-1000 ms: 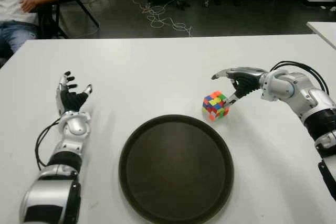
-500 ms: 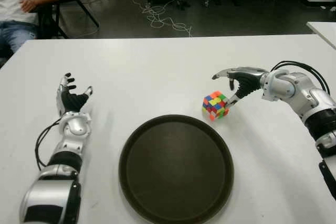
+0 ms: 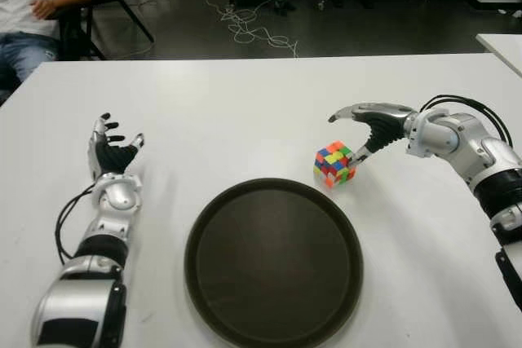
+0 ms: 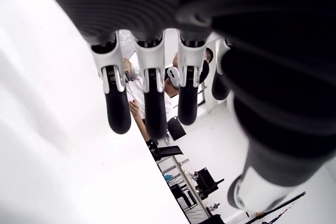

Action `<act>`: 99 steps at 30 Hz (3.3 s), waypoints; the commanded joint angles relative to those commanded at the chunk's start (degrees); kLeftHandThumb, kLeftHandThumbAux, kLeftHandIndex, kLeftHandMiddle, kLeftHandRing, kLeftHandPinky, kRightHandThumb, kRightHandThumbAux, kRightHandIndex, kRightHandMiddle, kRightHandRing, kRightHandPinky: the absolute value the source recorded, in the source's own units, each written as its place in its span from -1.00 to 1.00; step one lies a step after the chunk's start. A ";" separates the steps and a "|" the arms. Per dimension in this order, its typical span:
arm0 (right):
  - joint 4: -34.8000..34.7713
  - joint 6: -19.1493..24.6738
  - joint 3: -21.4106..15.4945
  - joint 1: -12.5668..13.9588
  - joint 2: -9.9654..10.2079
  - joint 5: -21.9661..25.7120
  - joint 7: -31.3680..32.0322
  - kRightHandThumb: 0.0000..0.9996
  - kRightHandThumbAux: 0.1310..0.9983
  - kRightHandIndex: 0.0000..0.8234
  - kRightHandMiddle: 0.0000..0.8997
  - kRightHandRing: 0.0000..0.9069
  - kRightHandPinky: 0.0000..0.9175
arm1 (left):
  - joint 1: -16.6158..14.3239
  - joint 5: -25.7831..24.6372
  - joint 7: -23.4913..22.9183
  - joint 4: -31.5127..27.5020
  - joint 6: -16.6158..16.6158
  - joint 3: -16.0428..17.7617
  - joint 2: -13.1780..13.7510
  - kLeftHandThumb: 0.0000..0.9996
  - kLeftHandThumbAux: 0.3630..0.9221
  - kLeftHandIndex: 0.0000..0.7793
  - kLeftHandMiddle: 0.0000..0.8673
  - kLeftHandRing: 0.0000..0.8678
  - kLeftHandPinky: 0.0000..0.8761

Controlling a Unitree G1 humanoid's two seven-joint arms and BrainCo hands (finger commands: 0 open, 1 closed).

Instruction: Pick up the Rubik's Cube and put it in the plate

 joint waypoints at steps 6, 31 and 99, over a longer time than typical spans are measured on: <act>0.71 -1.40 -2.97 1.50 1.45 3.54 -4.34 -1.00 0.14 -1.00 -1.00 -1.00 -1.00 | -0.05 -0.48 -0.45 0.08 -0.11 0.29 -0.09 -0.85 0.51 -0.66 -0.39 -0.24 -0.11; 2.89 -4.98 -3.90 2.46 3.22 3.56 -10.23 -1.00 0.09 -1.00 -1.00 -1.00 -0.97 | -0.08 0.51 -0.03 0.51 0.04 -0.16 0.36 -0.82 0.49 -0.68 -0.54 -0.44 -0.25; 4.67 -9.36 -3.40 6.07 3.15 6.63 -4.81 -1.00 -0.09 -1.00 -1.00 -1.00 -1.00 | 0.01 0.21 -0.74 -0.18 0.41 0.16 0.28 -0.83 0.56 -0.67 -0.40 -0.27 -0.09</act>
